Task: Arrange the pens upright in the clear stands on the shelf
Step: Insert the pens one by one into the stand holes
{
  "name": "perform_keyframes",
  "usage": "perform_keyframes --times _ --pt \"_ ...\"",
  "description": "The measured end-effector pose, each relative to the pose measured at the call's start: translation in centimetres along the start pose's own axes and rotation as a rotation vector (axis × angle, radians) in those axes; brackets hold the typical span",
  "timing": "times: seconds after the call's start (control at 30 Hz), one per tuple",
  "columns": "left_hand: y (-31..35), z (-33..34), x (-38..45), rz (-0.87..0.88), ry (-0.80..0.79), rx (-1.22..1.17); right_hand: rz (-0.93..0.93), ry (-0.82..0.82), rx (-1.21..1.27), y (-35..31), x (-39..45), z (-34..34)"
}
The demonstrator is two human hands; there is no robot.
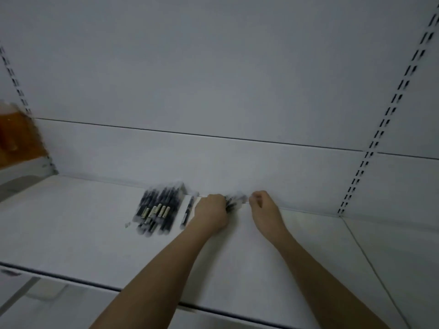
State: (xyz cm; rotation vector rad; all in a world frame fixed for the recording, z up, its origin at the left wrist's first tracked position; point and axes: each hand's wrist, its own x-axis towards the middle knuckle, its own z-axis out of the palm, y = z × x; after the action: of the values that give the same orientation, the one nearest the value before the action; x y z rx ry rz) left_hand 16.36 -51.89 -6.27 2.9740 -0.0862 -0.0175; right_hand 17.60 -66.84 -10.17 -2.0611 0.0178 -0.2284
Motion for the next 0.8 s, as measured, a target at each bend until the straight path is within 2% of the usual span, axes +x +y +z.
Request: perform_keyframes --times 0.1,0.17,0.3,0.37,0.43,0.57,0.7,0.8 --pt "1.1 0.4 -0.5 0.052 0.042 -0.188 0.073 -0.021 0.335 -2.5 -1.1 0.3" --pt "1.7 0.6 -0.9 0.109 0.131 -0.448 -0.029 0.011 0.412 -4.7 -1.8 -0.3" --pt "2.8 1.0 -1.6 0.258 0.290 -1.157 -0.351 0.076 0.211 -8.6 -3.1 -1.8" --pt "3.2 1.4 -2.1 0.323 0.337 -1.352 -0.452 0.051 0.077 -9.1 -3.8 -1.9" --pt "3.2 2.3 -2.4 0.331 0.344 -1.338 -0.474 0.037 -0.005 -8.6 -4.1 -1.9" --pt "3.4 3.6 -2.2 0.268 0.181 -1.365 -0.390 0.042 -0.040 -8.2 -4.3 -3.2" --pt "5.0 2.7 -2.8 0.166 0.141 -1.339 -0.305 -0.062 -0.113 -9.3 -5.1 -6.3" --pt "7.9 1.8 -3.7 0.227 0.110 -1.321 -0.278 -0.090 -0.119 -9.7 -6.0 -10.8"
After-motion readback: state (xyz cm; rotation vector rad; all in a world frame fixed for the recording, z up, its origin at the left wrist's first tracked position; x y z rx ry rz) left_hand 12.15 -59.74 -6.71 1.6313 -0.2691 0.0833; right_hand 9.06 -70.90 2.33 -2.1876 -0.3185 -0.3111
